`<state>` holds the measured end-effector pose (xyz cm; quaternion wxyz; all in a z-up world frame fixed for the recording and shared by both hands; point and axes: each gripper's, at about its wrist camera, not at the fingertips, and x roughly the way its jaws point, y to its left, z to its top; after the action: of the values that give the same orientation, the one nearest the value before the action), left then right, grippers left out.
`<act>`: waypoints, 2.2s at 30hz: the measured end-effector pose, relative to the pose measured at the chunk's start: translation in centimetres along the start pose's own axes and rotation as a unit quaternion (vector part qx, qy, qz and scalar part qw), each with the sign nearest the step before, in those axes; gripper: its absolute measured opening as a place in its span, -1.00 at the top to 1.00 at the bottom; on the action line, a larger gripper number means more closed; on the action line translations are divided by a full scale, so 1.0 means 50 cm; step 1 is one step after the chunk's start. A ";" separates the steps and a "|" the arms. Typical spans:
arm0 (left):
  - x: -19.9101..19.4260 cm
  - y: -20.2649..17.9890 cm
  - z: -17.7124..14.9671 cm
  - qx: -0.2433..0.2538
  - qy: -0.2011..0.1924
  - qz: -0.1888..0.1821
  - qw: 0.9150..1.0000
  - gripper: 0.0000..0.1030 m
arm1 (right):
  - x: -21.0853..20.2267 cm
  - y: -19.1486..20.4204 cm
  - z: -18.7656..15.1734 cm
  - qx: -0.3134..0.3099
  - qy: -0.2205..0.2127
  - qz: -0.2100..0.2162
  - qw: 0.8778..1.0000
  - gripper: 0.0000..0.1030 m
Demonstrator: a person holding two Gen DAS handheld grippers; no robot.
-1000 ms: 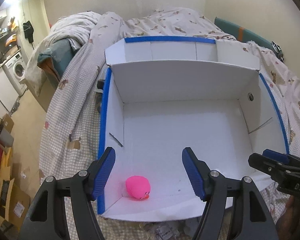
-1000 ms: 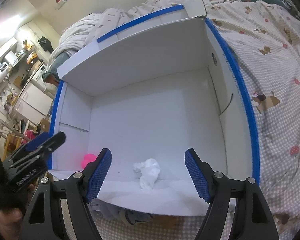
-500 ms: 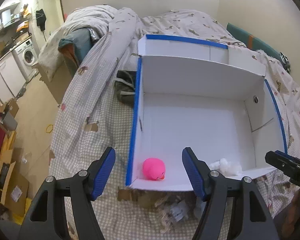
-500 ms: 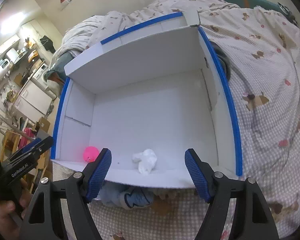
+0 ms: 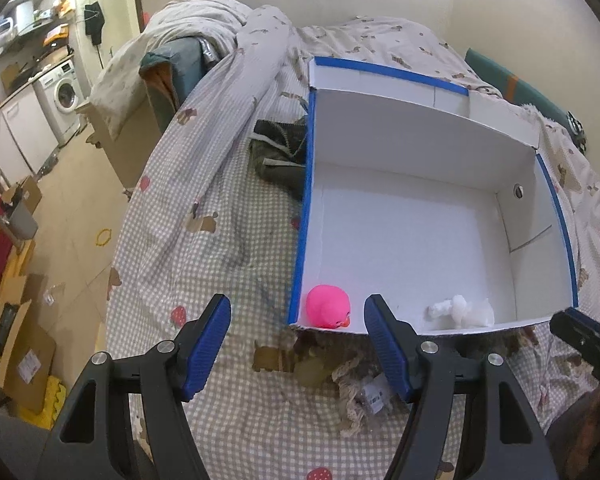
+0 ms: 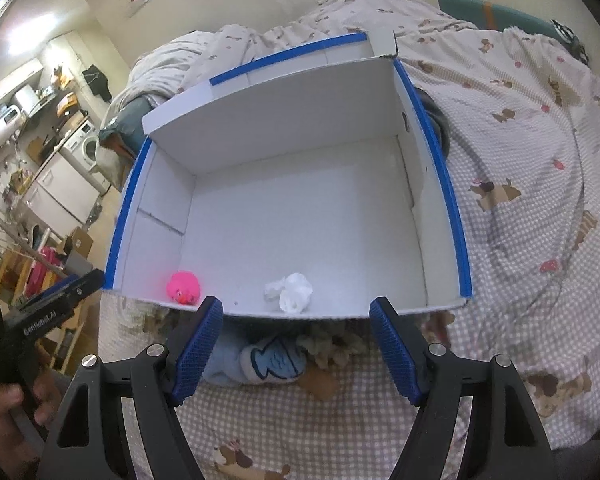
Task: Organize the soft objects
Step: 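Move both tools back toward the remaining items in front of the box, then grasp the brown paper scrap with the left tool while the right tool grasps the blue plush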
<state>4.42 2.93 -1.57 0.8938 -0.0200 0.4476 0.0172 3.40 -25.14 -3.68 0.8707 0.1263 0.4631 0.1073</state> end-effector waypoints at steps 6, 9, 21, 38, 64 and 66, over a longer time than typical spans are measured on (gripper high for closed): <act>-0.001 0.024 -0.007 -0.009 0.000 0.014 1.000 -0.29 | 0.004 -0.007 -0.026 0.000 0.019 0.000 1.000 -0.55; -0.004 0.043 -0.007 -0.024 -0.005 0.018 1.000 -0.29 | 0.004 -0.016 -0.033 0.001 0.022 -0.008 1.000 -0.55; 0.053 0.067 -0.035 -0.056 0.071 -0.017 0.996 -0.29 | 0.039 -0.049 -0.033 0.047 0.051 -0.014 0.997 -0.55; 0.161 0.067 -0.057 -0.126 0.164 -0.023 0.978 -0.27 | 0.063 -0.040 -0.029 0.050 0.064 -0.004 0.997 -0.55; 0.192 0.052 -0.067 -0.152 0.208 -0.091 0.962 0.91 | 0.074 -0.044 -0.025 0.050 0.066 -0.011 0.997 -0.55; 0.164 0.062 -0.063 -0.154 0.190 -0.092 0.965 0.91 | 0.072 -0.048 -0.027 0.053 0.066 -0.013 0.996 -0.55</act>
<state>6.64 5.98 -10.08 0.7759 -0.2017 0.5977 -0.0008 4.41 -26.12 -7.99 0.8316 0.1589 0.5262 0.0797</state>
